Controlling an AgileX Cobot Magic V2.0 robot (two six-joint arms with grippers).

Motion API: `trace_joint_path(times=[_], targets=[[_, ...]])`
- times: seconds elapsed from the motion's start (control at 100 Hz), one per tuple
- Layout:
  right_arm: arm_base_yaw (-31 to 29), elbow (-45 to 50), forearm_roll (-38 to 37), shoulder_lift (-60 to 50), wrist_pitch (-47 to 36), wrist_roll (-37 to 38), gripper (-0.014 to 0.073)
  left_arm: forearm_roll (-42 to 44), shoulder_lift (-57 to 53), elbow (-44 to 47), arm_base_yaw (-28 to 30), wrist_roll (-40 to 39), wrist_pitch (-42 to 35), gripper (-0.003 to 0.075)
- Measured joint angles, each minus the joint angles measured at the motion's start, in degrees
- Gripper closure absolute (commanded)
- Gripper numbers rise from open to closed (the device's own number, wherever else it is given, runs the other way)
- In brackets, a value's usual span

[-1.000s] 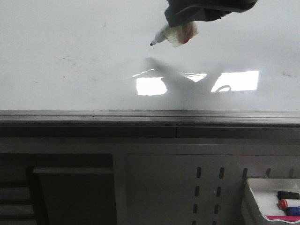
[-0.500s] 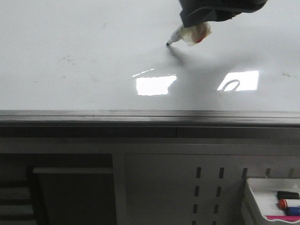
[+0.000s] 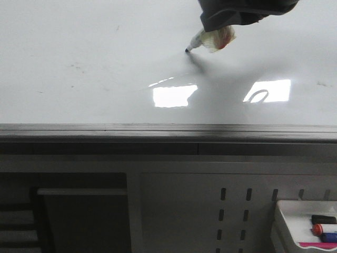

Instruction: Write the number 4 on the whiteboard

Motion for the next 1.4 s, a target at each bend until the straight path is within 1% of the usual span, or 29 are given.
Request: trace_joint_path(times=[0.16, 0.42, 0.66, 0.88, 1.2, 1.3, 1.4], targets=[[1.1, -0.3, 0.5, 1.1, 0.0, 0.0, 0.0645, 0.0, 0.0, 0.0, 0.0, 0.0, 0.0, 0.0741], [7.4, -0.5, 1.0, 5.7, -1.5, 0.0, 0.0645, 0.0, 0.0, 0.0, 0.0, 0.0, 0.0, 0.0741], [8.1, -0.6, 1.2, 6.3, -1.0, 0.0, 0.0645, 0.0, 0.0, 0.0, 0.0, 0.0, 0.0, 0.0741], [7.8, -0.9, 1.4, 4.2, 4.9, 0.1, 0.0645, 0.0, 0.0, 0.0, 0.0, 0.0, 0.0, 0.0741], [2.8, -1.1, 2.0, -3.1, 19.0, 0.1, 0.0646, 0.0, 0.0, 0.0, 0.0, 0.0, 0.0, 0.0741], [1.7, -1.1, 1.9, -4.3, 21.0, 0.1, 0.0646, 0.0, 0.0, 0.0, 0.0, 0.0, 0.0, 0.0741], [1.6, -1.1, 1.8, -4.4, 21.1, 0.1, 0.0646, 0.0, 0.0, 0.0, 0.0, 0.0, 0.0, 0.0741]])
